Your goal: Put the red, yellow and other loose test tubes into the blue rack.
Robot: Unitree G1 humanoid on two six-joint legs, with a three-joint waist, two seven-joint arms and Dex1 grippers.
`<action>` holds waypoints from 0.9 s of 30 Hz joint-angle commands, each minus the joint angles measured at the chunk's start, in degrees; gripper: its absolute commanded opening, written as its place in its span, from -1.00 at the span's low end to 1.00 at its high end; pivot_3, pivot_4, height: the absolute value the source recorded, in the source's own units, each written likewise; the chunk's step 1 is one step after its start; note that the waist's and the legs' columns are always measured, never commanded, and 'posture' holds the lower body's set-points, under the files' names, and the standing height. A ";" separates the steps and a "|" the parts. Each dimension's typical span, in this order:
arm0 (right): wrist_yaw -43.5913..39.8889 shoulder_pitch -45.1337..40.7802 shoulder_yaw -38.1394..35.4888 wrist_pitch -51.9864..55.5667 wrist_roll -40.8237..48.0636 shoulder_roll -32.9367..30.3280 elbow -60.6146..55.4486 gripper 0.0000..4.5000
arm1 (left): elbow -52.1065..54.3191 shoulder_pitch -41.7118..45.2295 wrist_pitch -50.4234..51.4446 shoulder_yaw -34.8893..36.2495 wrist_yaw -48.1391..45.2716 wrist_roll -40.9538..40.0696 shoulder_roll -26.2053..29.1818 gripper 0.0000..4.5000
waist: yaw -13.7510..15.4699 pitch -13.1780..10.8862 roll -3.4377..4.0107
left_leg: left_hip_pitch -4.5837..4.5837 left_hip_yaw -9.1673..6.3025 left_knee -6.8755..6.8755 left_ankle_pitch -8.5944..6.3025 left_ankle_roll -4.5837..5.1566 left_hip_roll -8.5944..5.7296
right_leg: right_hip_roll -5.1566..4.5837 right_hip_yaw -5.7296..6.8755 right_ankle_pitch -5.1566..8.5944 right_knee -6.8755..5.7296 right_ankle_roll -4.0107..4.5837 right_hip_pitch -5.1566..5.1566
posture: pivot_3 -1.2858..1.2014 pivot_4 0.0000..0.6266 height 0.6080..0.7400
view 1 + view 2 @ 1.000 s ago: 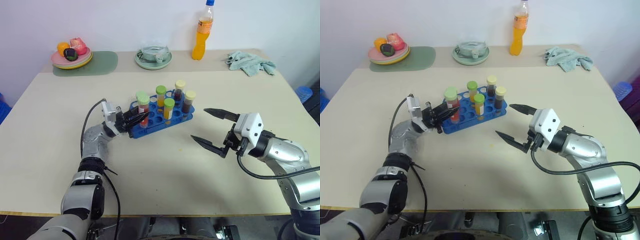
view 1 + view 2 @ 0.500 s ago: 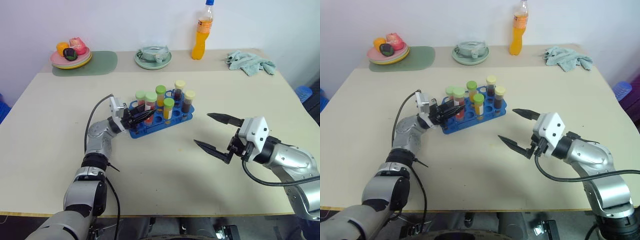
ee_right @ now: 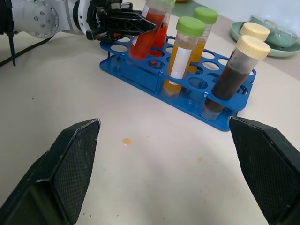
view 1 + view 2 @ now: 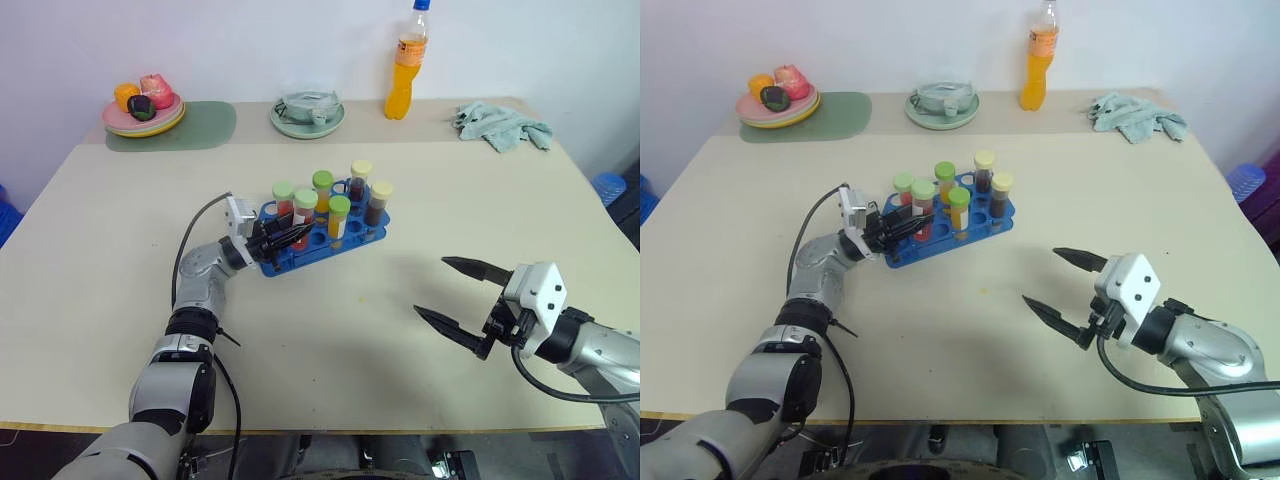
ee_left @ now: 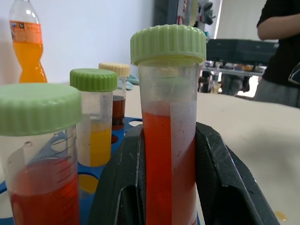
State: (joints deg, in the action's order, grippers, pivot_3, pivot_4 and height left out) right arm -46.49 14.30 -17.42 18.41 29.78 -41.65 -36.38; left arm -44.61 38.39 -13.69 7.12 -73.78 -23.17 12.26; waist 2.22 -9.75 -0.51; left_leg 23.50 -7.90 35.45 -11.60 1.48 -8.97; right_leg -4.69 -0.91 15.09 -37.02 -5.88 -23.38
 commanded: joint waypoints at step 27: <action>2.60 -3.65 2.82 -6.22 -4.79 4.43 9.11 1.00 | 46.68 -33.56 15.49 2.07 18.43 -0.02 15.59 0.98 | -0.17 -0.07 -0.04 | 0.00 0.04 -0.24 -0.12 -0.06 0.01 | -0.02 -0.07 0.16 0.19 0.21 -0.04 | 0.03 -0.52 1.00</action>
State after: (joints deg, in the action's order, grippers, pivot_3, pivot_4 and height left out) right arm -44.21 10.94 -13.51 13.78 25.26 -37.35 -27.17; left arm -1.73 5.89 1.17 7.03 -55.05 -21.09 27.02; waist 2.04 -9.82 -0.55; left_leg 23.50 -7.86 35.18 -11.72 1.42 -8.96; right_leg -4.71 -0.99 15.25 -36.84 -5.66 -23.45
